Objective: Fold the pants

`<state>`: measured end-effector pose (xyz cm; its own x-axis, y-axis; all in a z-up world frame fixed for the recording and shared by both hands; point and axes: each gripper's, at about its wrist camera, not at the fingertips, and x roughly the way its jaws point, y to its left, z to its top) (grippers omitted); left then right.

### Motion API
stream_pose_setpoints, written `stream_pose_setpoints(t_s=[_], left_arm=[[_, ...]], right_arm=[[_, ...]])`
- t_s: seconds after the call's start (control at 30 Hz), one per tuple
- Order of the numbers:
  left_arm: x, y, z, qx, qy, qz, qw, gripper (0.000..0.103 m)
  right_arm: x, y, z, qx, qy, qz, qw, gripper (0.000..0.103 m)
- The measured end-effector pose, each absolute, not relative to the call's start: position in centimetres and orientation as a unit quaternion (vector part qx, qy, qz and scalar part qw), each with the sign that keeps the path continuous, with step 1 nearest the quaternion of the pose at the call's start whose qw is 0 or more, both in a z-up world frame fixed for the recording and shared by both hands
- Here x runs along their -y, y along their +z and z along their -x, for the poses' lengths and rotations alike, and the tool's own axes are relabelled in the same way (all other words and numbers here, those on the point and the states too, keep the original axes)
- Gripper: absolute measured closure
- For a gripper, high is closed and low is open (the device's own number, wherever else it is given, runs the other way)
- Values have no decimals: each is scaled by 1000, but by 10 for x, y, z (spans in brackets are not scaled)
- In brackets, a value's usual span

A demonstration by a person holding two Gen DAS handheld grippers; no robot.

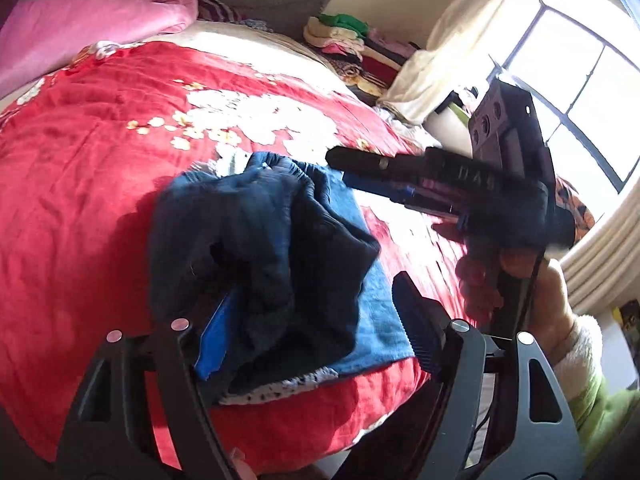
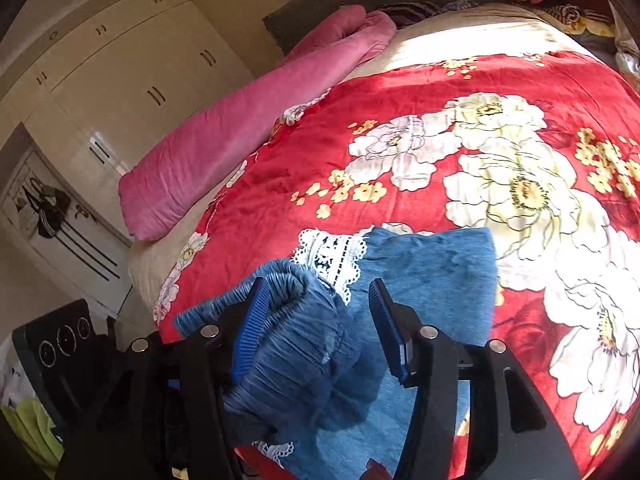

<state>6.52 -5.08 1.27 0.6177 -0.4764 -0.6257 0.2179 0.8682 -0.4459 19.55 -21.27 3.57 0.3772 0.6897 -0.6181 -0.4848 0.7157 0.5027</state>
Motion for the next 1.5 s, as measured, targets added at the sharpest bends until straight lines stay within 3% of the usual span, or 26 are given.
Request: stream_pose_setpoints(t_s=[0.3, 0.57, 0.9, 1.23, 1.4, 1.5], left_arm=[[87, -15, -52, -426, -234, 112, 866, 34], [83, -15, -41, -422, -249, 114, 864, 34], [54, 2, -27, -409, -256, 147, 864, 30], [26, 9, -19, -394, -216, 118, 886, 28], [42, 12, -22, -382, -220, 58, 896, 46], [56, 8, -25, -383, -229, 26, 895, 67]], right_arm=[[215, 36, -186, -435, 360, -112, 818, 30], [192, 9, -181, -469, 325, -18, 821, 30], [233, -14, -177, -485, 283, -34, 827, 30], [241, -9, -168, -483, 275, -37, 831, 28], [250, 19, -162, -453, 288, -71, 841, 28], [243, 35, -164, -442, 302, -69, 842, 28]])
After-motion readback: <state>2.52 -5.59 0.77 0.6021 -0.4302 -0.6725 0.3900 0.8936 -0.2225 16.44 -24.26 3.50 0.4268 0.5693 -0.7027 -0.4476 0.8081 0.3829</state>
